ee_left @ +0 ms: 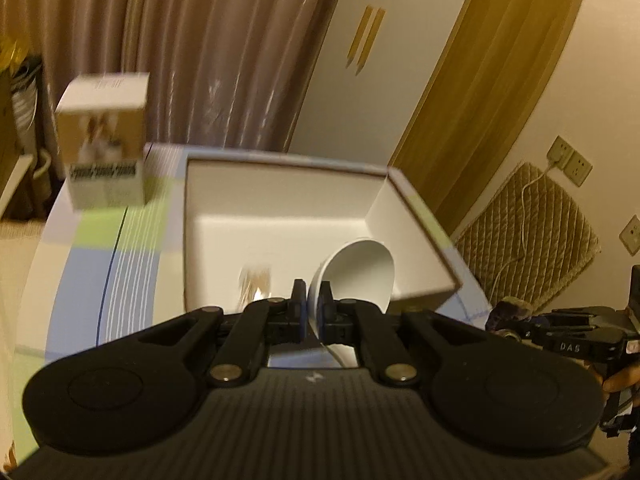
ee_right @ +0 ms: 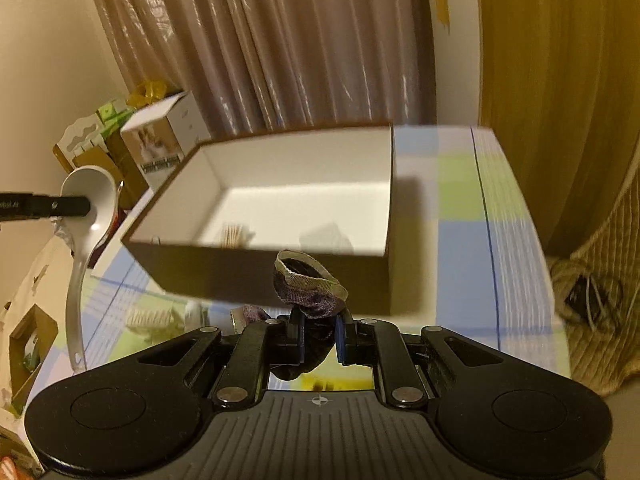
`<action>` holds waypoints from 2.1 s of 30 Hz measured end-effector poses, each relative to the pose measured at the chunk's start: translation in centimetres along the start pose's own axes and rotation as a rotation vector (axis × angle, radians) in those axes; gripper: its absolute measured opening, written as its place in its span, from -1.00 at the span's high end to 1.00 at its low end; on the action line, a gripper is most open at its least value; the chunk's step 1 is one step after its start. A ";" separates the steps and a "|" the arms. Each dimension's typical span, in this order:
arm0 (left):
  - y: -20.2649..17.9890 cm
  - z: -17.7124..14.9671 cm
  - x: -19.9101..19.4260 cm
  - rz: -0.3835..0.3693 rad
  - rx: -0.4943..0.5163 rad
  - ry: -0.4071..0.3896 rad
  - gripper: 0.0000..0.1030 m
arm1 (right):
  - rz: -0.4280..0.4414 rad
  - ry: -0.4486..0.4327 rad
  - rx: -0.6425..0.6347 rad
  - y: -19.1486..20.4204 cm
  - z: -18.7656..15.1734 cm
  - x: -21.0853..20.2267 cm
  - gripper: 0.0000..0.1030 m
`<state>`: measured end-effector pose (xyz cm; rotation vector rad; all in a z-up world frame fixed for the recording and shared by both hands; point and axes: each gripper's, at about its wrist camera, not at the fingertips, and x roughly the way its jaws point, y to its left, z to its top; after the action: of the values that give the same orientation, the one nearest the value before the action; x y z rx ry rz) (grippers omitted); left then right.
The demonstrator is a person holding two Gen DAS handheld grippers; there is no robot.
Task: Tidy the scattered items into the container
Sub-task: 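Lift and carry the ladle and dark fabric over the open box with both tools, then release the ladle into the box with the left tool while the right tool drops the fabric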
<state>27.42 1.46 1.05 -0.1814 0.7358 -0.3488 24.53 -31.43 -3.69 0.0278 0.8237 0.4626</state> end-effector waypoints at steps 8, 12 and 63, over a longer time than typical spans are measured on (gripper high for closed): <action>-1.7 5.1 1.6 0.029 0.042 -0.071 0.95 | 0.008 -0.063 -0.064 0.6 4.9 1.3 0.68; -1.9 7.2 2.8 0.055 0.049 -0.091 0.95 | 0.007 -0.079 -0.090 0.6 7.0 2.6 0.68; 5.0 5.5 25.7 0.213 -0.228 0.207 0.60 | 0.010 0.163 -0.227 -2.1 13.4 20.5 0.68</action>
<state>50.06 -3.29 -12.37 -0.2825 0.9908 -0.0792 46.90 -22.89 -9.26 -0.2182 0.9264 0.5707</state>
